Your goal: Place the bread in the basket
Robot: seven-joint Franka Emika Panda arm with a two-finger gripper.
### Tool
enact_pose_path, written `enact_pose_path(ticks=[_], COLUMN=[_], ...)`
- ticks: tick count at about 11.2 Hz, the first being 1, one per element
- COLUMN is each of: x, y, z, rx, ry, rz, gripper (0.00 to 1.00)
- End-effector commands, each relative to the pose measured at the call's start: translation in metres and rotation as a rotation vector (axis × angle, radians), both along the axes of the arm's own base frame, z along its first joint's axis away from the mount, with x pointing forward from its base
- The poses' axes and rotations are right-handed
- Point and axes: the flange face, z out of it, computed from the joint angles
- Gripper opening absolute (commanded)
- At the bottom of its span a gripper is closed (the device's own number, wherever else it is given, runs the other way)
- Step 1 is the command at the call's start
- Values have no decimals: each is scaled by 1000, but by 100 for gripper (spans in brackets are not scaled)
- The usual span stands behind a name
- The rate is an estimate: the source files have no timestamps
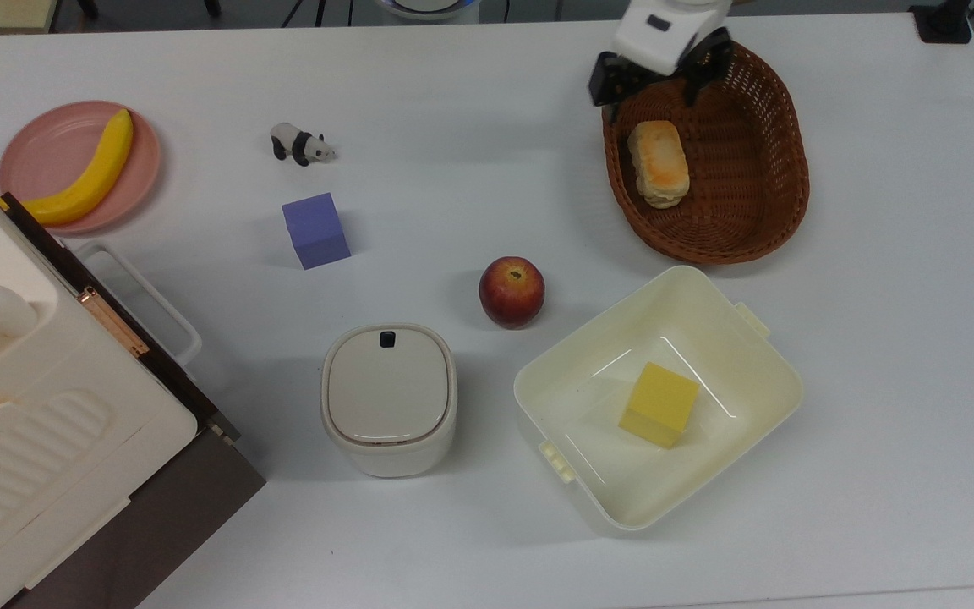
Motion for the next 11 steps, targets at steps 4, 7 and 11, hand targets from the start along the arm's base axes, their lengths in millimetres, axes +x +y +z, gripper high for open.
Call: enact_pose_path(ticks=[4,7,11], x=[66,73,70], y=[-187,-253,-275], z=[102,161,179], rx=[-100,-93,-95], ry=[-47,-63,-53], rz=[-143,-233,-212], gripper=[100,100,100])
